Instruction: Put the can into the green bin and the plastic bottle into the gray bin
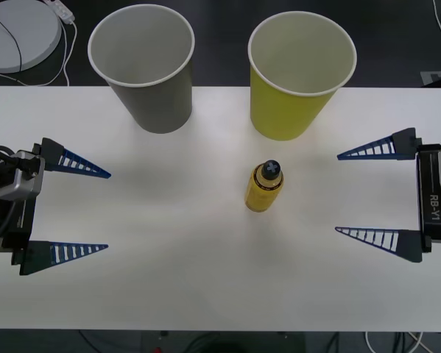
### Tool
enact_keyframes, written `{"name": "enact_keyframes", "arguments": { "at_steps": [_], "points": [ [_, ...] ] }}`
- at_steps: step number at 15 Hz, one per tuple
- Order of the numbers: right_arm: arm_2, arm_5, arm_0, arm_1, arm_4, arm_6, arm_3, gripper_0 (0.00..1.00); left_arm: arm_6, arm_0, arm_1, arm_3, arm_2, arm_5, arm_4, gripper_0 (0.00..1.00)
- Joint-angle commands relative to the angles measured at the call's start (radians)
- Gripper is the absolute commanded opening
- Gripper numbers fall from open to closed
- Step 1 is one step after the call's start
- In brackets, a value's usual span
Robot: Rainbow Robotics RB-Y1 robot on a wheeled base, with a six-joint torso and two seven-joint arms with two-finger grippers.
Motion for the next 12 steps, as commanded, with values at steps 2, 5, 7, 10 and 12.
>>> {"name": "enact_keyframes", "arguments": {
  "at_steps": [2, 5, 7, 10, 12],
  "points": [
    [0.000, 0.062, 0.060, 0.033, 0.001, 0.023, 0.001, 1.00, 0.000, 0.000, 0.000, 0.000, 0.000, 0.000, 0.000, 1.00],
    [0.000, 0.135, 0.103, 0.065, 0.001, 0.035, 0.004, 1.00, 0.000, 0.000, 0.000, 0.000, 0.000, 0.000, 0.000, 1.00],
    [0.000, 0.181, 0.128, 0.091, 0.001, 0.040, 0.012, 1.00, 0.000, 0.000, 0.000, 0.000, 0.000, 0.000, 0.000, 1.00],
    [0.000, 0.236, 0.161, 0.123, 0.003, 0.043, 0.023, 1.00, 0.000, 0.000, 0.000, 0.000, 0.000, 0.000, 0.000, 1.00],
    [0.000, 0.259, 0.180, 0.148, 0.009, 0.045, 0.026, 1.00, 0.000, 0.000, 0.000, 0.000, 0.000, 0.000, 0.000, 1.00]
  ]
}}
